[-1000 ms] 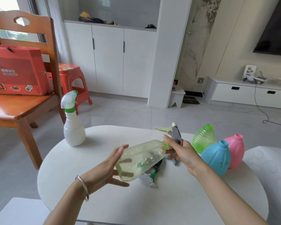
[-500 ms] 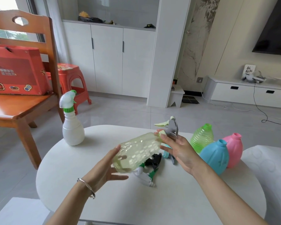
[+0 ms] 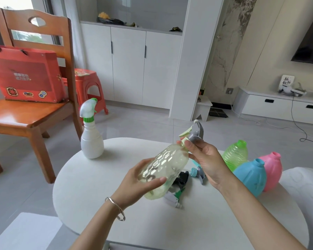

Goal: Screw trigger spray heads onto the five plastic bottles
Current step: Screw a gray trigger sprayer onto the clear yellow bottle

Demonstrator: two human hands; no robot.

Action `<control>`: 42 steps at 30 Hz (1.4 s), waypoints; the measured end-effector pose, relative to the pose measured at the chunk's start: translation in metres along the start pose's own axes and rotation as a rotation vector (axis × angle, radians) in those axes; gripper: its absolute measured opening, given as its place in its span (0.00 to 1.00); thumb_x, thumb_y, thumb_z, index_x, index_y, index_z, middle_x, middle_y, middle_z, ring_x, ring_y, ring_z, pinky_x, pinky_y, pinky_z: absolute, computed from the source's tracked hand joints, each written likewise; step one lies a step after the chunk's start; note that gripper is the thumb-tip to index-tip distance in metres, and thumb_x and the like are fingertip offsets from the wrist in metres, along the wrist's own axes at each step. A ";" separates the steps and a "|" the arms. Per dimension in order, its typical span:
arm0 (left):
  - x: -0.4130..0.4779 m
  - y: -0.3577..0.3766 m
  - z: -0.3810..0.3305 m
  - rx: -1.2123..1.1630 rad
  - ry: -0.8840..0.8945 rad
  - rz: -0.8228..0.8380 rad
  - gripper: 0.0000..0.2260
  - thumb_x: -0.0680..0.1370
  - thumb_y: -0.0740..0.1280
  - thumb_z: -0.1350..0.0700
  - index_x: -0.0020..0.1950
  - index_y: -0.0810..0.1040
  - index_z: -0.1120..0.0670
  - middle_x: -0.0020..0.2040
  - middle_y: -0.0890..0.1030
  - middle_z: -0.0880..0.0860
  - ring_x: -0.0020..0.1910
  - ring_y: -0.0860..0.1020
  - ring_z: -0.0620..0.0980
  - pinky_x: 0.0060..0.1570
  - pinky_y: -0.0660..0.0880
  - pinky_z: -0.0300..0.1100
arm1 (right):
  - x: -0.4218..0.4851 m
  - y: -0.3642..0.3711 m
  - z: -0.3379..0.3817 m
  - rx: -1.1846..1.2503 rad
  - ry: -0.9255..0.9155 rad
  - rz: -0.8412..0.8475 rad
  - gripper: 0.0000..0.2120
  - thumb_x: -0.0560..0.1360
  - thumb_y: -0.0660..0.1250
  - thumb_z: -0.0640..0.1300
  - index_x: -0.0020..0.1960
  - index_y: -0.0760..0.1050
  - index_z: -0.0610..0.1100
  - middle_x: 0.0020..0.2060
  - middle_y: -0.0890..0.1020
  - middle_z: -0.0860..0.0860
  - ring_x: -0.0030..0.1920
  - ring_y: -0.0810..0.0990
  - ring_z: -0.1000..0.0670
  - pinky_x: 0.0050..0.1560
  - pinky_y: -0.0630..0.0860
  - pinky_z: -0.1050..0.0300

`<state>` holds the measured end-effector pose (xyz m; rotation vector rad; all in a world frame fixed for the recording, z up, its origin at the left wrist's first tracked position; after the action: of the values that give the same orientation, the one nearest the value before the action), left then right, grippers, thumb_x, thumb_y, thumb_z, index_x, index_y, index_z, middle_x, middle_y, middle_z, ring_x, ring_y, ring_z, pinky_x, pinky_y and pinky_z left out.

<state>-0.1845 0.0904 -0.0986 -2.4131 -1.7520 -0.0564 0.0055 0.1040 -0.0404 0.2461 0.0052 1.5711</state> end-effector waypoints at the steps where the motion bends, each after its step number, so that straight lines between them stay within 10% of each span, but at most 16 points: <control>1: 0.001 -0.004 -0.002 0.008 0.013 -0.037 0.30 0.59 0.77 0.42 0.60 0.77 0.46 0.53 0.84 0.48 0.49 0.83 0.46 0.45 0.77 0.37 | 0.003 0.004 0.002 -0.008 -0.010 -0.019 0.12 0.61 0.74 0.55 0.40 0.83 0.48 0.48 0.86 0.49 0.52 0.83 0.50 0.57 0.77 0.56; 12: -0.013 -0.078 -0.017 -0.038 0.051 -0.302 0.25 0.62 0.77 0.41 0.57 0.78 0.43 0.49 0.84 0.42 0.46 0.83 0.40 0.41 0.76 0.30 | 0.045 0.102 0.014 -0.104 -0.042 -0.039 0.09 0.71 0.71 0.50 0.47 0.81 0.47 0.39 0.86 0.55 0.43 0.84 0.58 0.46 0.78 0.64; 18: -0.008 -0.126 -0.009 -0.137 -0.054 -0.262 0.16 0.68 0.61 0.33 0.53 0.76 0.35 0.55 0.82 0.44 0.51 0.83 0.44 0.49 0.79 0.43 | 0.045 0.160 -0.015 -0.218 0.249 0.283 0.33 0.64 0.71 0.57 0.66 0.70 0.48 0.60 0.79 0.49 0.58 0.80 0.50 0.59 0.77 0.53; 24: 0.019 -0.156 -0.013 -0.047 0.028 -0.198 0.16 0.81 0.50 0.42 0.51 0.77 0.31 0.52 0.81 0.36 0.51 0.79 0.34 0.51 0.75 0.34 | 0.065 0.179 -0.040 -0.251 0.200 0.227 0.41 0.57 0.75 0.57 0.67 0.66 0.51 0.60 0.79 0.51 0.59 0.79 0.53 0.63 0.75 0.49; 29: 0.044 -0.219 -0.002 0.158 0.094 -0.588 0.16 0.80 0.60 0.49 0.66 0.70 0.51 0.56 0.73 0.57 0.51 0.73 0.52 0.53 0.72 0.42 | 0.094 0.177 -0.061 -0.434 0.114 0.150 0.35 0.65 0.77 0.50 0.67 0.65 0.50 0.62 0.75 0.55 0.59 0.76 0.57 0.54 0.73 0.63; 34: 0.064 -0.230 0.055 0.259 -0.135 -0.502 0.34 0.75 0.67 0.44 0.75 0.56 0.51 0.70 0.61 0.56 0.72 0.61 0.56 0.72 0.60 0.53 | 0.119 0.171 -0.097 -0.553 0.114 0.117 0.32 0.66 0.77 0.45 0.65 0.66 0.48 0.64 0.72 0.54 0.64 0.72 0.53 0.61 0.70 0.57; 42: 0.080 -0.229 0.097 0.338 -0.105 -0.434 0.37 0.74 0.70 0.47 0.77 0.55 0.53 0.74 0.60 0.54 0.74 0.56 0.51 0.73 0.56 0.46 | 0.134 0.165 -0.135 -0.554 0.132 0.141 0.32 0.65 0.78 0.43 0.64 0.66 0.47 0.64 0.72 0.55 0.65 0.71 0.53 0.59 0.70 0.58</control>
<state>-0.3830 0.2492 -0.1606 -1.8043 -2.1031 0.2947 -0.1780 0.2537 -0.1261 -0.2973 -0.3462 1.6615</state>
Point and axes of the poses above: each hand's wrist, its own x-axis towards the middle knuckle, its own y-axis out of the palm, z = x × y, the point moved 6 cm from there along x, towards the middle knuckle
